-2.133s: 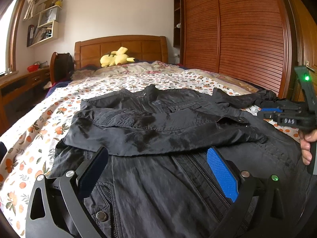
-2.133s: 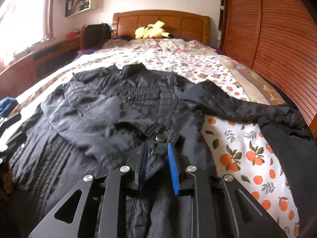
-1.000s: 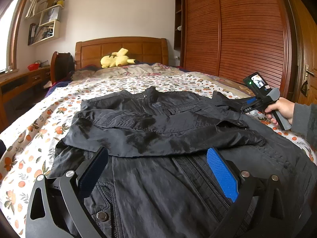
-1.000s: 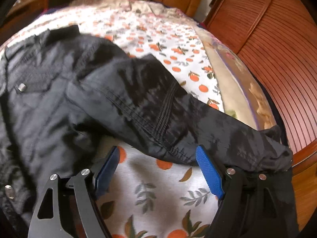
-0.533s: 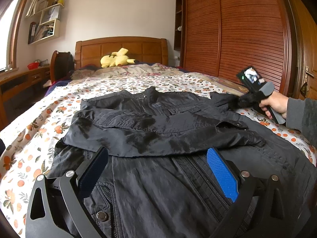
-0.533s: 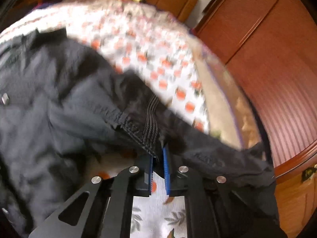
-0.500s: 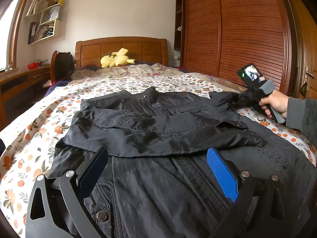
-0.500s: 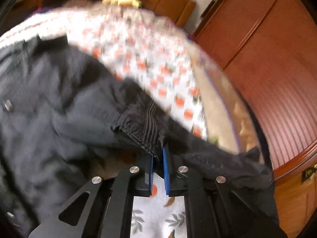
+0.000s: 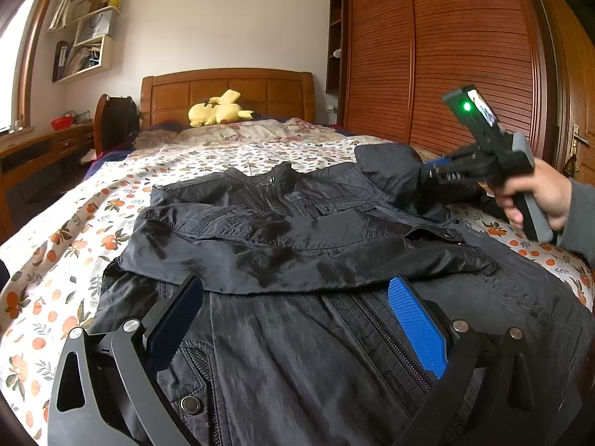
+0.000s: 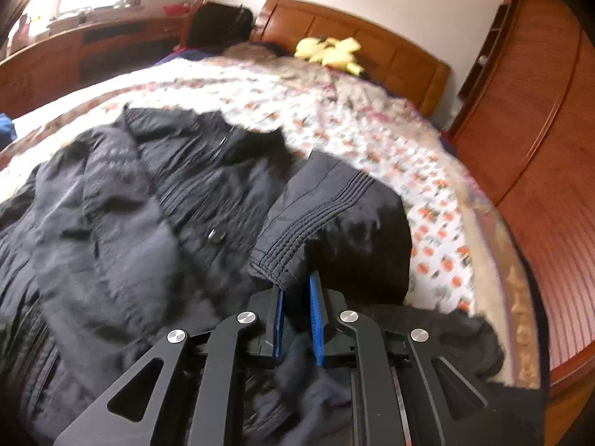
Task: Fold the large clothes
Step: 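Fold the held sleeve toward the jacket body with the right tool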
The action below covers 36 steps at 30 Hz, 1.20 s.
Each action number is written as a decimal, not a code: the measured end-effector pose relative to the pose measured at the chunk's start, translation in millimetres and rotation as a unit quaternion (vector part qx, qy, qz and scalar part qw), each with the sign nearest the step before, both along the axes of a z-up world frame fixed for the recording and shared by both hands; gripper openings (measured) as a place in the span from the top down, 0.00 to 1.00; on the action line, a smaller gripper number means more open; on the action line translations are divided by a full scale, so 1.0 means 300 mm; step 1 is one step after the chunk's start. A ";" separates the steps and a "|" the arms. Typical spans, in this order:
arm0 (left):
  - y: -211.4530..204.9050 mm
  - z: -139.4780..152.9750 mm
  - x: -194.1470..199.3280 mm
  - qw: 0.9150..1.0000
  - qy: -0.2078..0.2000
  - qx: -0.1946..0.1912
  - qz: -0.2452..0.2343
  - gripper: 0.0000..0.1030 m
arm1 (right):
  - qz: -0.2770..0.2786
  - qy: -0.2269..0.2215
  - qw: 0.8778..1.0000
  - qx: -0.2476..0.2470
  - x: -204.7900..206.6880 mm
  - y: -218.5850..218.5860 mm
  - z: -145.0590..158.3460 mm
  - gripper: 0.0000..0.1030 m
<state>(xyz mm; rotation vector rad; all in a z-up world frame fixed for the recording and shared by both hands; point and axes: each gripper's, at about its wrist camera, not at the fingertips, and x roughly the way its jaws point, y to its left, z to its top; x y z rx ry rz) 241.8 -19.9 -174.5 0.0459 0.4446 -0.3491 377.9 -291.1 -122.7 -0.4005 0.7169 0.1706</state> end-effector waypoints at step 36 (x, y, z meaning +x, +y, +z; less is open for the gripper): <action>-0.008 -0.001 0.002 1.000 0.001 0.000 -0.001 0.02 | -0.233 0.049 0.966 0.104 0.149 -0.483 -0.098 0.36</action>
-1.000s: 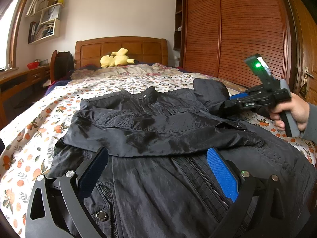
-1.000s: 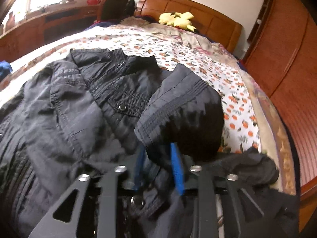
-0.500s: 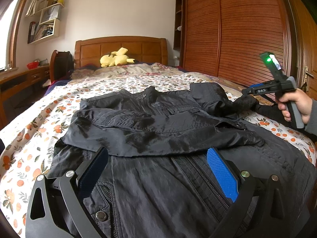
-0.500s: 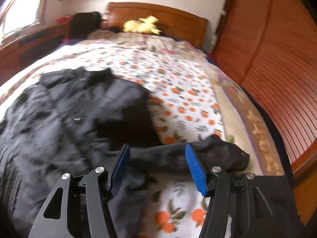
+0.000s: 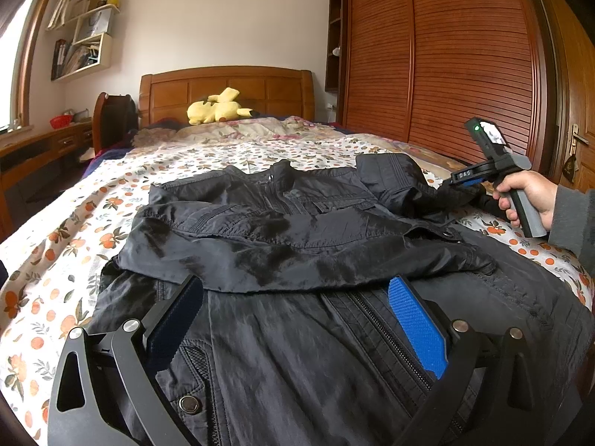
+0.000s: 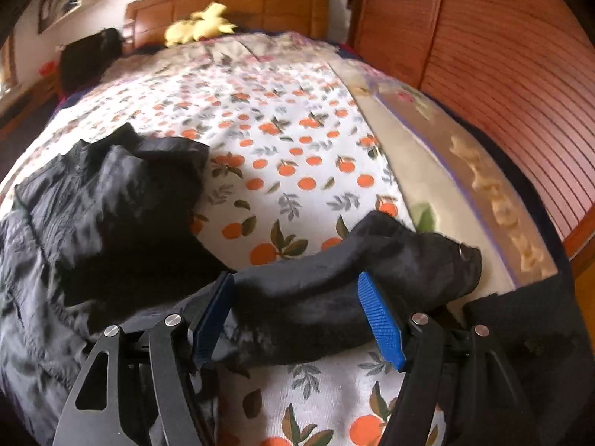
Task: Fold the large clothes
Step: 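Fold the held sleeve toward the jacket body with the right tool, then grasp the jacket side edge with the right tool and fold it over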
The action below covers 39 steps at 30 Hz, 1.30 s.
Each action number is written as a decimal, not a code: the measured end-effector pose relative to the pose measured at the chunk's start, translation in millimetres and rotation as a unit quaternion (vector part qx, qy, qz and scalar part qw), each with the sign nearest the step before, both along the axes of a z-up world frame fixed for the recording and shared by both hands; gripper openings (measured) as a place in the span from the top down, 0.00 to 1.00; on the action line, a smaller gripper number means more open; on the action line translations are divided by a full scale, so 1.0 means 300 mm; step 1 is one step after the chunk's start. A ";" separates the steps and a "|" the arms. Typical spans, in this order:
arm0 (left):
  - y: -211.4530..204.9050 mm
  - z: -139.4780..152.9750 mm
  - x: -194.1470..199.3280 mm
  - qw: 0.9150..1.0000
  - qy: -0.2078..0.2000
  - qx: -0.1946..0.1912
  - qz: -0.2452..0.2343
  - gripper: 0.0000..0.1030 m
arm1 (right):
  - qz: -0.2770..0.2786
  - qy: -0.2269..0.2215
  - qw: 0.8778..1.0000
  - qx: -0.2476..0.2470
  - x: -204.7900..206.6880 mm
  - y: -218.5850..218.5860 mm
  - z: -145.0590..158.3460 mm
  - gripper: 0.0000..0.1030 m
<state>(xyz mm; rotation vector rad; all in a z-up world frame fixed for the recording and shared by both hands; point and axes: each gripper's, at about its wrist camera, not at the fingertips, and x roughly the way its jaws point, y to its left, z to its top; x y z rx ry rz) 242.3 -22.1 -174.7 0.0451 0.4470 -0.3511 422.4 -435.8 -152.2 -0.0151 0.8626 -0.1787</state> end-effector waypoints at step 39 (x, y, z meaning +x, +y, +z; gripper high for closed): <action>0.123 0.086 -0.166 1.000 -0.002 0.000 0.013 0.02 | 0.265 -0.085 0.960 0.029 -0.483 0.702 0.228 0.99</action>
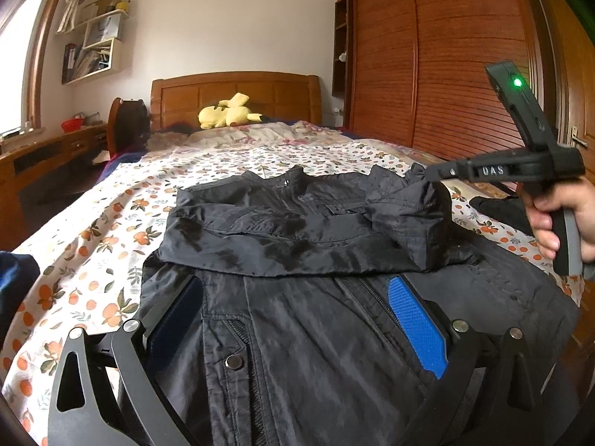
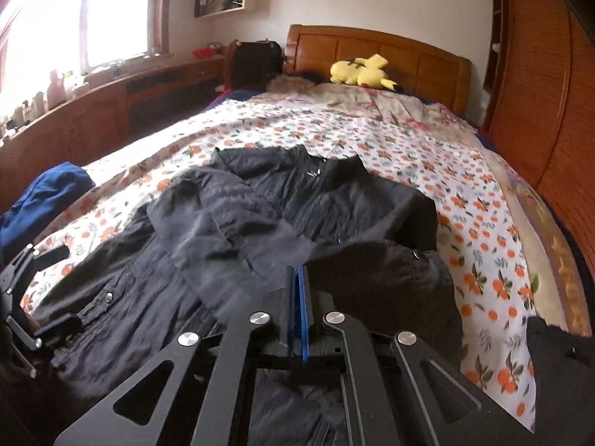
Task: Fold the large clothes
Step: 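Grasp the jacket side edge with the right tool and fold it over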
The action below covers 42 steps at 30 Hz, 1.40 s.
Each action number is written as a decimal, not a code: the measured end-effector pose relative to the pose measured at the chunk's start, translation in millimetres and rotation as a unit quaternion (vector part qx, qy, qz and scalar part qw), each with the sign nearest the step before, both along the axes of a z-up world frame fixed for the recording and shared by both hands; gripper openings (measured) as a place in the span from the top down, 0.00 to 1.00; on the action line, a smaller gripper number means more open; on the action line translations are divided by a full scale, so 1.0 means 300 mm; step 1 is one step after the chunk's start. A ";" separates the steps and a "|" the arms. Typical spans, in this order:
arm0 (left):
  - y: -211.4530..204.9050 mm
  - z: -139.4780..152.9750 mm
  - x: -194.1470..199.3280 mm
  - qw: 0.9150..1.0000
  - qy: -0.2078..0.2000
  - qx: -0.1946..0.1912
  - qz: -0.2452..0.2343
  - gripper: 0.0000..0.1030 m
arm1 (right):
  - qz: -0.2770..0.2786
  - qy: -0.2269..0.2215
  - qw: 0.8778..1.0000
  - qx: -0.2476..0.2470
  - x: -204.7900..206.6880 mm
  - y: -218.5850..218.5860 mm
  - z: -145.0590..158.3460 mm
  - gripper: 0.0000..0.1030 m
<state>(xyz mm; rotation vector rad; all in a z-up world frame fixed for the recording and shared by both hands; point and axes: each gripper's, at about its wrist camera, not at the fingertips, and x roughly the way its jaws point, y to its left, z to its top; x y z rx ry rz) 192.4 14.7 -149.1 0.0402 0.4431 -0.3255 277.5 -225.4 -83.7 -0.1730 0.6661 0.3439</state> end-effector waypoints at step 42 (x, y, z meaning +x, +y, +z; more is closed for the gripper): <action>0.014 -0.030 -0.095 1.000 0.009 0.006 -0.011 0.03 | -0.129 0.155 0.977 0.068 0.254 -0.195 -0.297 0.75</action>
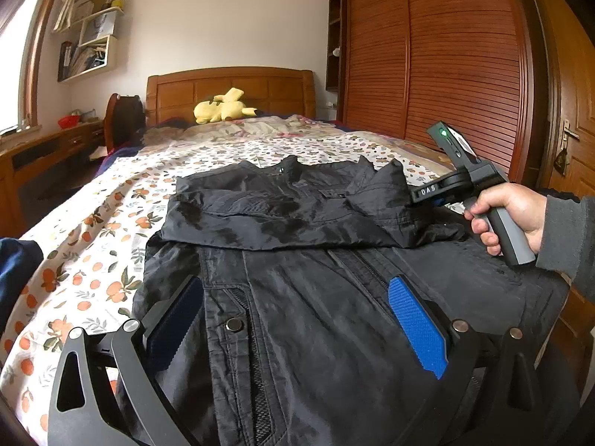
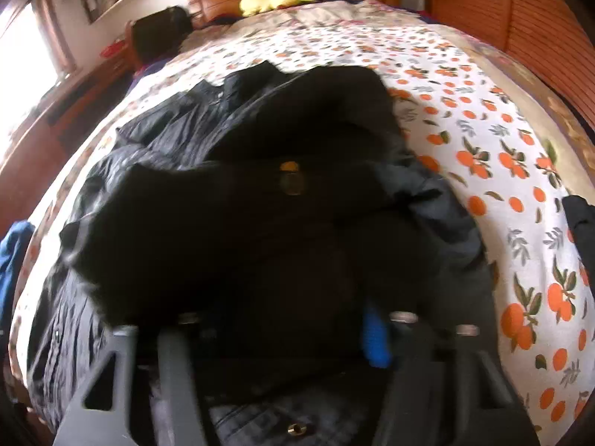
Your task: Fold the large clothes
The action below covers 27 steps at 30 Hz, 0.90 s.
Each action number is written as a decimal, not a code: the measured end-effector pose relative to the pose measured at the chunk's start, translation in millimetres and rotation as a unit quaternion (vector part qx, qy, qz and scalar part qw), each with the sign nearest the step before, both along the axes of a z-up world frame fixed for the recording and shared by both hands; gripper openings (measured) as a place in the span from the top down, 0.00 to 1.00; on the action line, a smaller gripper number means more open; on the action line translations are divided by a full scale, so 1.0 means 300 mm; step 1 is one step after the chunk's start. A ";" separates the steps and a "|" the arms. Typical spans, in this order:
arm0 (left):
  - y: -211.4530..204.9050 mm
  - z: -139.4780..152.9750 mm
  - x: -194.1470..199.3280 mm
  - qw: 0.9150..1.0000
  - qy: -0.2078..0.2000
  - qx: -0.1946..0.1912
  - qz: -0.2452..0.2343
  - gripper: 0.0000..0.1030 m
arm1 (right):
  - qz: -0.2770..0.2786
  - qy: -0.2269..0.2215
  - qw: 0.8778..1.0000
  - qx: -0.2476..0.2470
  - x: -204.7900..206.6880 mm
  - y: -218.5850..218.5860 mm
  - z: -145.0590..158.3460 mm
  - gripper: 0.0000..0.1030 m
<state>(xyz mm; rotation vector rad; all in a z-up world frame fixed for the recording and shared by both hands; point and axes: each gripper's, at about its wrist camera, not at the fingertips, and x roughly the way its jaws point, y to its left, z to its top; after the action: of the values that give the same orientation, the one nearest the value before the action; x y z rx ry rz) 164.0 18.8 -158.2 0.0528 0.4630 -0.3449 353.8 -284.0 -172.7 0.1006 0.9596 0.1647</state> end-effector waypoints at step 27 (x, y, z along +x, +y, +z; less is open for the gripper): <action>0.008 0.020 -0.100 0.998 0.026 0.003 0.063 0.03 | 0.183 -0.090 0.979 0.021 -0.486 0.182 0.251 0.70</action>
<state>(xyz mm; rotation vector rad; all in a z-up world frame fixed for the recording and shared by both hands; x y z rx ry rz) 133.9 21.3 -152.3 0.0193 0.5168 -0.2210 208.1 -229.3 -97.5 -0.0528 0.7871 0.5267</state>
